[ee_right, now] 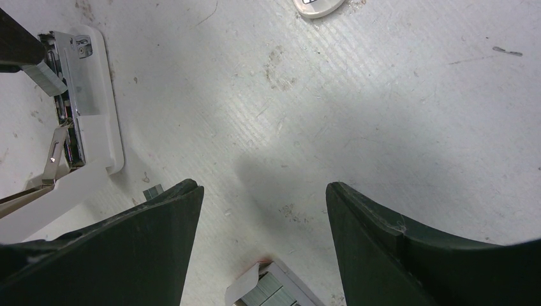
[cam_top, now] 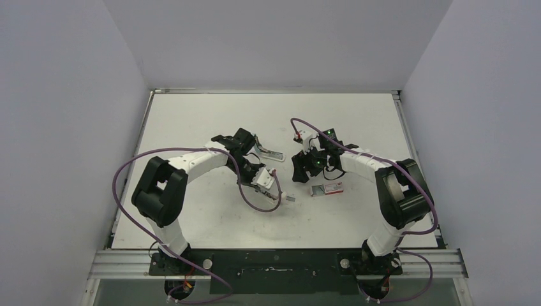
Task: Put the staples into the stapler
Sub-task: Install the staple into the stapler.
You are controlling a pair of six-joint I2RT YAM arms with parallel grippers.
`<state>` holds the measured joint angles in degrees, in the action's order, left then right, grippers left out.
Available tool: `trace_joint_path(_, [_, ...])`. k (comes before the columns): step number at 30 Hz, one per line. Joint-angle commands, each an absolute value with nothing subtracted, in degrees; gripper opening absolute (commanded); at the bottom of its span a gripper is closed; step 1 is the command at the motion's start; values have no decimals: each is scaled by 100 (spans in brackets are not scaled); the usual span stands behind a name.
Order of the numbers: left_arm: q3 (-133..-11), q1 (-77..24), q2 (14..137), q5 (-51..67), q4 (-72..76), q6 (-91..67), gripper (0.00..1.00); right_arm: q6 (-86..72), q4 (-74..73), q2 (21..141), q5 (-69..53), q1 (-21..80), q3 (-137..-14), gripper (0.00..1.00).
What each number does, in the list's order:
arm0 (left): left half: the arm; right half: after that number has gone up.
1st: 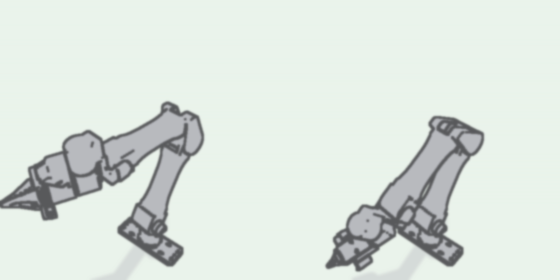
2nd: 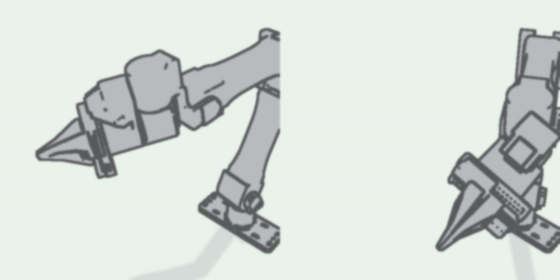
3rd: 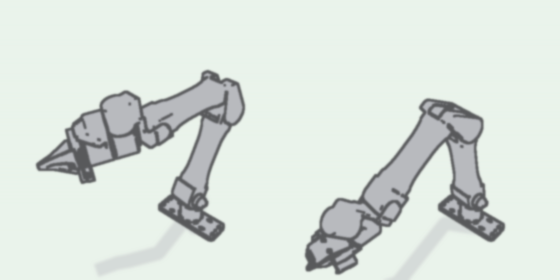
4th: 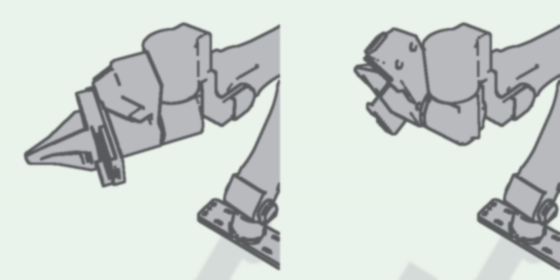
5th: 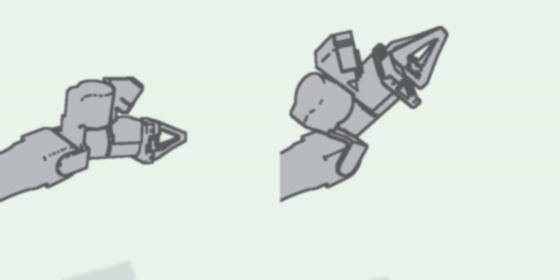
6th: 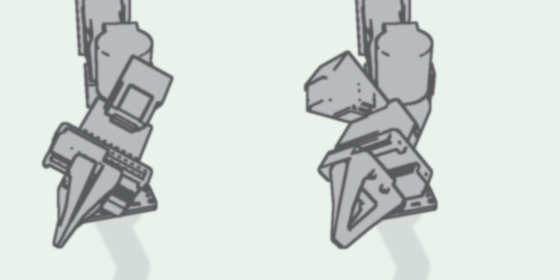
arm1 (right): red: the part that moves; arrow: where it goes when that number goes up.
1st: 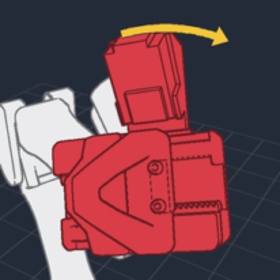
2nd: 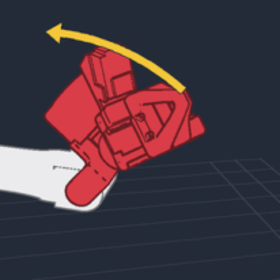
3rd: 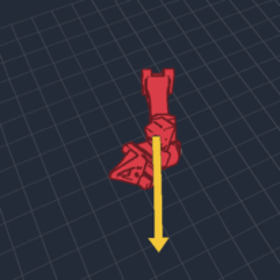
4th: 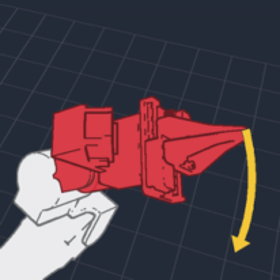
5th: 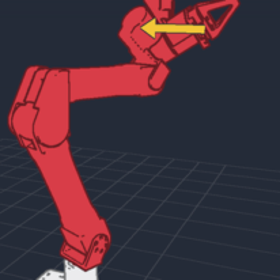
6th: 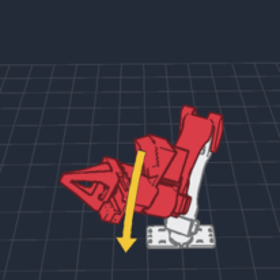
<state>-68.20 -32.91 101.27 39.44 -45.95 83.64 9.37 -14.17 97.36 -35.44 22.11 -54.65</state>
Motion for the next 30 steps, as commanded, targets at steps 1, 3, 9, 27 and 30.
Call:
trace_joint_path(1, [-7039, -3243, 10165, 4061, -4762, 8523, 0, 997, -1317, 9756, -3705, 2187, -5695, 72])
trace_joint_path(3, [-7039, -3238, 10161, 4055, -4780, 8540, 0, 1002, -1318, 9751, -3701, 2187, -5695, 72])
trace_joint_path(9, [-7055, -3234, 10168, 4047, -4809, 8583, 0, 1000, -1317, 9756, -3693, 2187, -5695, 72])
trace_joint_path(27, [-7138, -3260, 10261, 3974, -4880, 8587, 0, 1006, -1326, 9773, -3703, 2180, -5704, 72])
trace_joint_path(30, [-7131, -3270, 10266, 3973, -4878, 8572, 0, 1006, -1322, 9765, -3704, 2186, -5704, 72])
